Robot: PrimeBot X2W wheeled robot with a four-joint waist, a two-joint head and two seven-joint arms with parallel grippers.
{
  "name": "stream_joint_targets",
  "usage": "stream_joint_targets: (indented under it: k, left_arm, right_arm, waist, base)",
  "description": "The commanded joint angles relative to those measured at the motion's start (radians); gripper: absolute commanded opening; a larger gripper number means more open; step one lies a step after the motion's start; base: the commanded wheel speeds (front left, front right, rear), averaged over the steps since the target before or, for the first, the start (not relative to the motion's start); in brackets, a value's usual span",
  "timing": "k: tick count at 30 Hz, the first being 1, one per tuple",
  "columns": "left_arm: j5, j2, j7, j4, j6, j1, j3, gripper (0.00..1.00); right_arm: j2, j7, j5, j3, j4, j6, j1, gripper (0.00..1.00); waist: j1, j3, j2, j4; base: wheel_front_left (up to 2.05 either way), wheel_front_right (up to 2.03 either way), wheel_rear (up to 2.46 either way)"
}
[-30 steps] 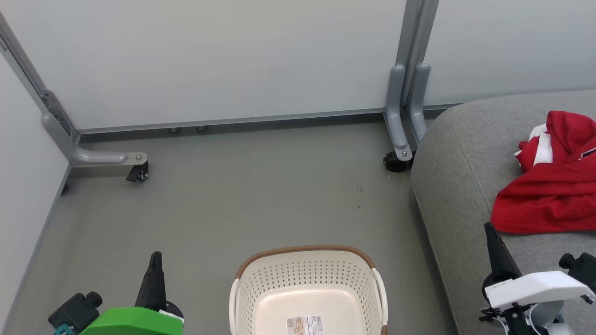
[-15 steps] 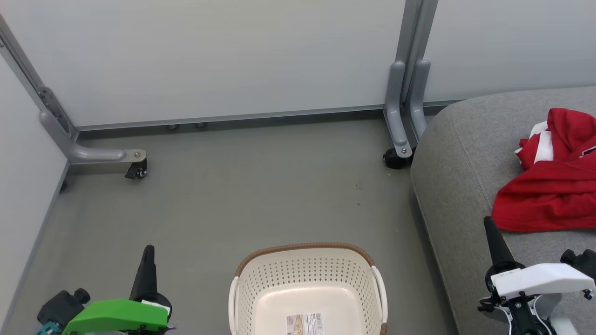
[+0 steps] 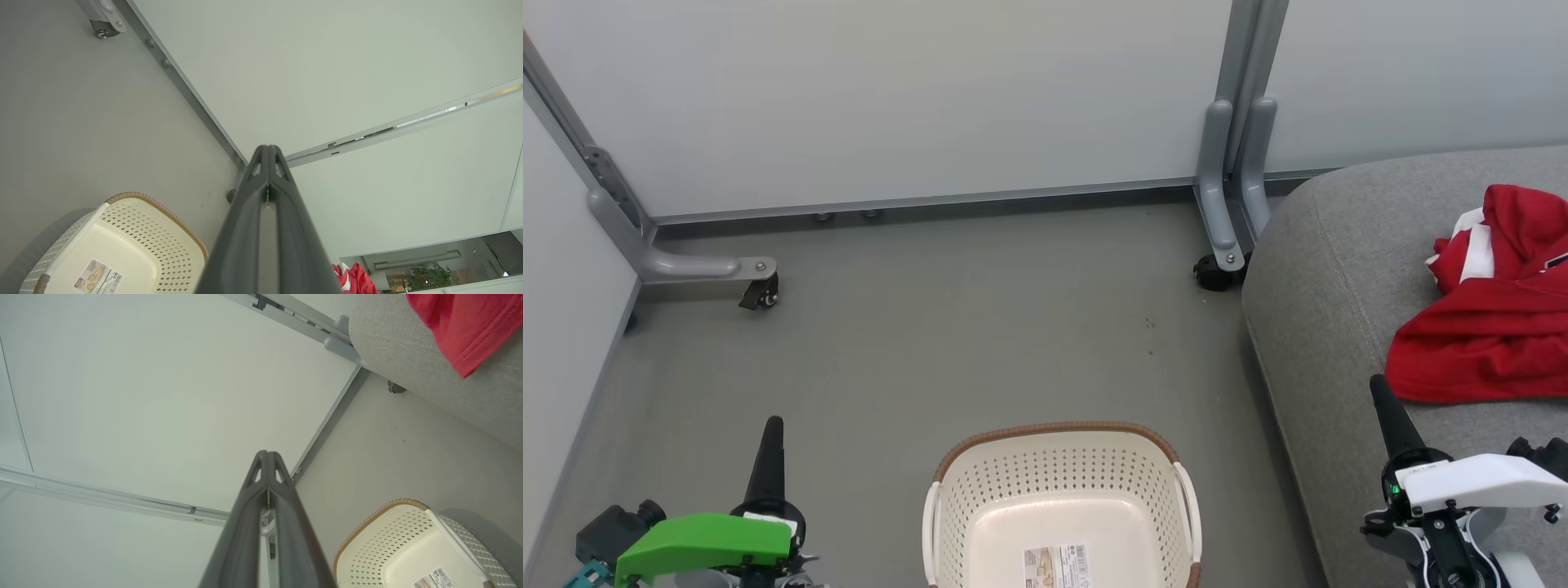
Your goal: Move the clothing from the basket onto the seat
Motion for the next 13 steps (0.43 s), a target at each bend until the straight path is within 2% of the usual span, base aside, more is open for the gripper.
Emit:
stream_joint_targets:
  k: [1, 13]
  left_arm:
    - [-0.028, 0.009, 0.006, -0.001, -0.008, -0.03, 0.01, 0.0]
    - [-0.133, 0.008, 0.034, 0.01, -0.021, -0.051, 0.035, 0.0]
  right_arm:
    - [0.002, 0.008, 0.025, -0.006, -0.002, 0.001, -0.026, 0.0]
    - [0.012, 0.036, 0.122, -0.022, 0.012, 0.001, -0.044, 0.0]
  waist:
    - [0.0, 0.001, -0.0001, 0.0]
    - [0.0, 0.009, -0.0001, -0.002]
  base:
    - [0.0, 0.0, 0.0]
    - [0.0, 0.0, 0.0]
